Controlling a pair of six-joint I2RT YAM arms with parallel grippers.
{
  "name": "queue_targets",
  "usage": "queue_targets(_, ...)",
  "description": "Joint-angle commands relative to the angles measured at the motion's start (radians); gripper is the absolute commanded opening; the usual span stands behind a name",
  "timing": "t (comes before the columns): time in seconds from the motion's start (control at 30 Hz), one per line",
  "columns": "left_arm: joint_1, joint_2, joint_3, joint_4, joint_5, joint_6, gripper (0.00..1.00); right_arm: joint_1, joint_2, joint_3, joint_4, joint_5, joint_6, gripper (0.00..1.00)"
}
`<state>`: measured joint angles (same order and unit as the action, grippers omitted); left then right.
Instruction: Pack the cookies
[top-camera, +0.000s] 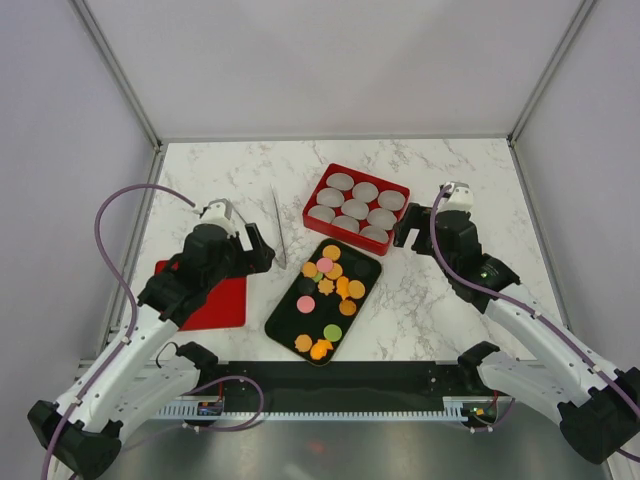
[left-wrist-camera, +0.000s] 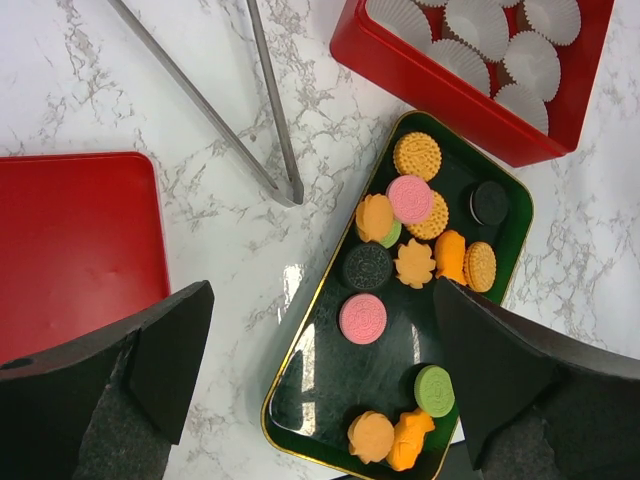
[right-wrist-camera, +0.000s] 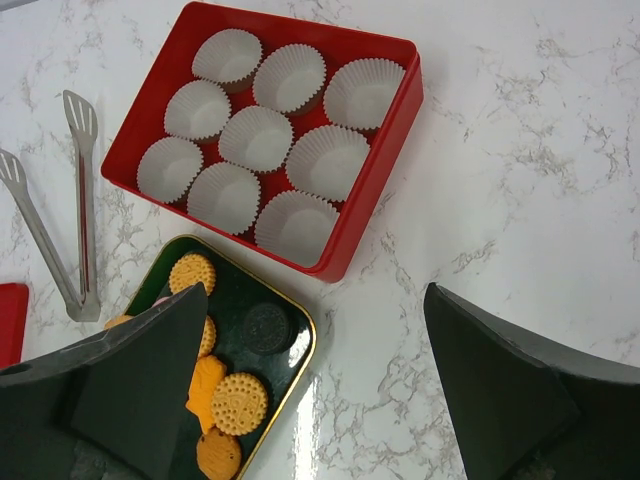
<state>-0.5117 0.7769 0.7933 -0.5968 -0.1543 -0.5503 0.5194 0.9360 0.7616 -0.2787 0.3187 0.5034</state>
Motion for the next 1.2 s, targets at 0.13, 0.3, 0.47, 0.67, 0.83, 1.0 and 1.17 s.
queue_targets(0.13,0.004,0.036,0.000,0.011,-0.091,-0.053,1.00,-0.001,0.011,0.051,-0.013,-0.027,-0.031,0.98)
queue_targets(0.3,0.004,0.165,0.032,0.012,-0.211,-0.141,1.00,-0.001,0.024,0.056,-0.005,-0.058,-0.048,0.98)
queue_targets(0.47,0.004,0.353,0.089,0.028,-0.378,-0.201,1.00,-0.002,0.058,0.059,-0.008,-0.095,-0.037,0.98)
queue_targets(0.67,0.015,0.585,0.168,0.146,-0.387,-0.169,1.00,-0.001,0.058,0.044,-0.027,-0.141,-0.031,0.98)
queue_targets(0.83,0.030,0.777,0.259,0.164,-0.361,-0.184,1.00,-0.001,0.041,0.041,-0.037,-0.155,-0.045,0.98)
queue_targets(1.0,0.039,0.906,0.349,0.163,-0.361,-0.230,1.00,-0.001,0.024,0.047,-0.054,-0.161,-0.051,0.98)
queue_targets(1.17,0.045,0.984,0.399,0.155,-0.373,-0.278,1.00,-0.002,0.009,0.042,-0.065,-0.159,-0.057,0.98)
